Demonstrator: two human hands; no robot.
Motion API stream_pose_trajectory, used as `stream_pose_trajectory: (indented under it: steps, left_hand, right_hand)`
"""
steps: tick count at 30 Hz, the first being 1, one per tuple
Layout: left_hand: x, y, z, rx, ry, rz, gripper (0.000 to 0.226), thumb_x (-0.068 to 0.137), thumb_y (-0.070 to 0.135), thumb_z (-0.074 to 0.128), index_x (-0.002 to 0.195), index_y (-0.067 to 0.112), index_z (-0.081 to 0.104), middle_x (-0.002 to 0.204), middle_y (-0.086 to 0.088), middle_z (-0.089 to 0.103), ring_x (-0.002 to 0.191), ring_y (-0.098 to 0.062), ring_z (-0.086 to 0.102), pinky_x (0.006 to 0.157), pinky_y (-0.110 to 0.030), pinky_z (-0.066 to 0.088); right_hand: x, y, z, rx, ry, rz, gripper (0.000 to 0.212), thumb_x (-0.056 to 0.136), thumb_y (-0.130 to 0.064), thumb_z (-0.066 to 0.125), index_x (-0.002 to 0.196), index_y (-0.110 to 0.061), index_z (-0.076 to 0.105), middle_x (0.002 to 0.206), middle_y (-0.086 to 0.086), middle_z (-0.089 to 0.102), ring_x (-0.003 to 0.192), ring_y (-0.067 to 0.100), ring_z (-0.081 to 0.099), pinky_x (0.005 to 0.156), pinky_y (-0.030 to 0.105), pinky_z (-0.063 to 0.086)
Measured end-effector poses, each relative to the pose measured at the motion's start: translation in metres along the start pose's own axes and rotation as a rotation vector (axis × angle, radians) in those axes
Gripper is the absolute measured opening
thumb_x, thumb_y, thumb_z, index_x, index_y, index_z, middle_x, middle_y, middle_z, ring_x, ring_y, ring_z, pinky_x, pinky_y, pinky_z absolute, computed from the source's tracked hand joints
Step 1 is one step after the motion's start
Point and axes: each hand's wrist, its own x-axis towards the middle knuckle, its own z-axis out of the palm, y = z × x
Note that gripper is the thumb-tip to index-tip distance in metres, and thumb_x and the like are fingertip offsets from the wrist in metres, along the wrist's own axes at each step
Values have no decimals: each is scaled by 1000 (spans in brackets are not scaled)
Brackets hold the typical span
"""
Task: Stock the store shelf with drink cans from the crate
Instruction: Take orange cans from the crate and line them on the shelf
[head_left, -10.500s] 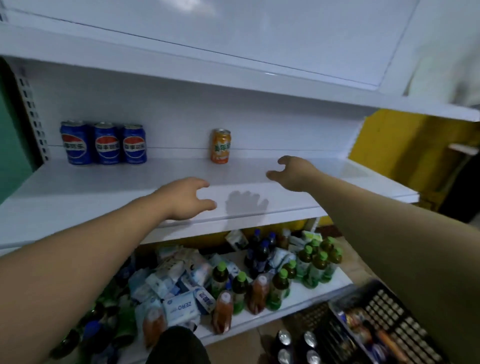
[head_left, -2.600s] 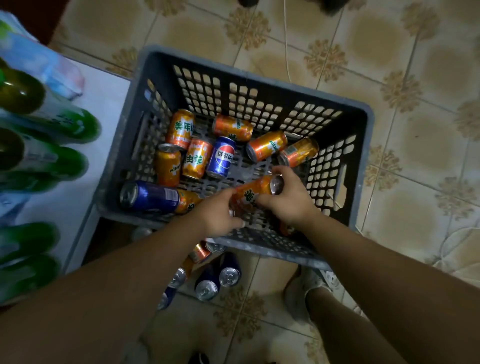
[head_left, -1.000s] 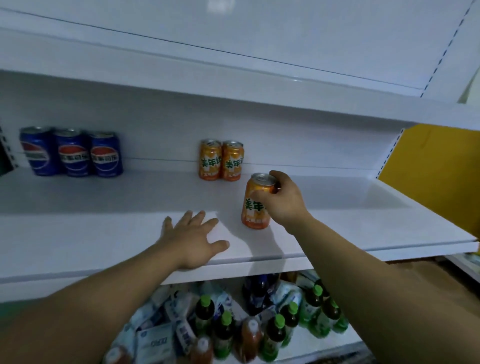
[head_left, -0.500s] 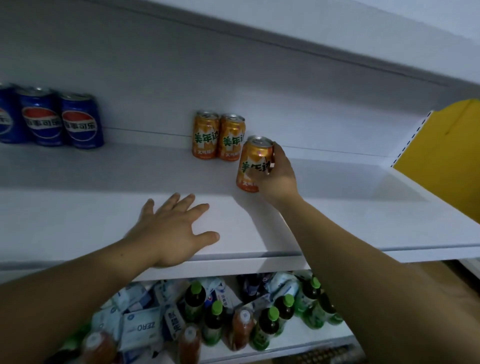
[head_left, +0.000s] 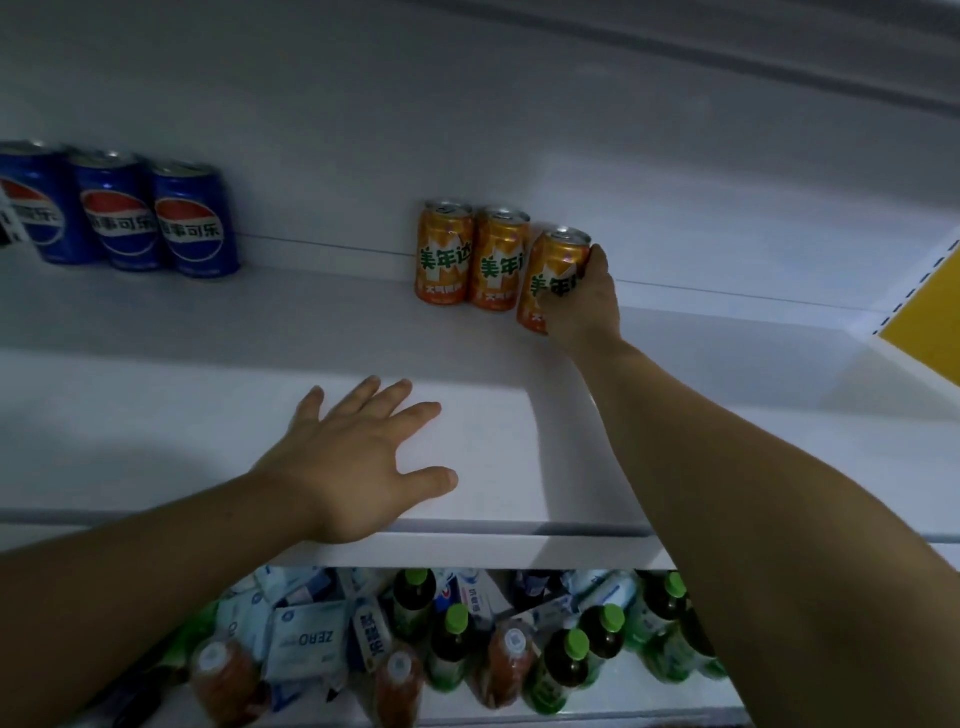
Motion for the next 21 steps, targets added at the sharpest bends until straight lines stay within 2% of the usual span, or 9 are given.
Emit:
stream_pose_trajectory:
  steps: [1, 3, 4, 6, 8, 11, 14, 16, 21]
  left_hand:
    - [-1, 0, 0, 0, -3, 0, 80, 79, 82, 17, 147, 46, -7, 157, 16, -18, 143, -7, -20, 117, -47, -11]
    - [-1, 0, 1, -11, 4, 6, 102, 57, 95, 0, 146, 47, -9, 156, 17, -19, 143, -6, -21, 117, -47, -12]
    - [-1, 0, 1, -15, 9, 13, 114, 43, 97, -10, 146, 47, -10, 156, 18, -19, 143, -5, -21, 117, -47, -12]
    - [0, 0, 1, -9, 11, 16, 121, 35, 97, -15, 145, 47, -11, 155, 19, -20, 143, -5, -21, 117, -47, -12]
    - [0, 0, 1, -12, 8, 14, 117, 39, 97, -11, 145, 47, -12, 155, 19, -20, 142, -5, -22, 117, -47, -13]
    - [1, 0, 1, -12, -4, 6, 99, 59, 93, 3, 146, 47, -9, 154, 20, -21, 142, -5, -22, 117, -47, -13]
    - [0, 1, 0, -9, -16, -2, 87, 73, 85, 12, 147, 46, -7, 153, 20, -21, 143, -7, -21, 117, -47, -12]
    - [0, 1, 1, -19, -2, 6, 78, 82, 78, 20, 148, 45, -6, 157, 17, -17, 144, -8, -20, 117, -48, -11]
    - [0, -1, 1, -62, 17, 27, 77, 83, 78, 22, 148, 44, -1, 159, 13, -13, 145, -9, -16, 117, -49, -11]
  right_hand:
    - [0, 0, 0, -20, 0, 7, 62, 82, -18, 62, 138, -20, 37, 124, 9, 50, 108, 26, 55, 92, 43, 50]
    - [5, 3, 3, -37, 2, 9, 66, 82, -20, 61, 142, -22, 33, 124, 11, 48, 107, 27, 55, 91, 43, 50]
    - [8, 5, 4, -35, 6, 0, 66, 82, -20, 60, 142, -22, 33, 124, 11, 50, 108, 28, 56, 91, 44, 50]
    - [12, 5, 6, -44, 3, 5, 64, 85, -19, 58, 143, -22, 32, 126, 12, 50, 112, 30, 55, 90, 42, 49]
    - [15, 6, 7, -52, 0, 8, 64, 86, -19, 57, 144, -22, 30, 128, 10, 52, 114, 29, 55, 88, 40, 47]
    - [19, 7, 6, -102, -32, 29, 69, 89, -23, 54, 149, -26, 20, 128, 7, 57, 114, 28, 57, 86, 36, 45]
    - [20, 1, 1, -157, -97, 101, 81, 93, -31, 53, 154, -26, 0, 138, 8, 52, 123, 31, 52, 96, 40, 43]
    - [14, -2, -3, -174, -130, 152, 90, 91, -39, 56, 154, -22, -5, 145, 10, 46, 128, 32, 48, 101, 42, 41]
    - [-20, -6, -36, -384, -187, 137, 85, 90, -46, 59, 153, -11, 12, 149, 14, 38, 132, 32, 43, 102, 39, 39]
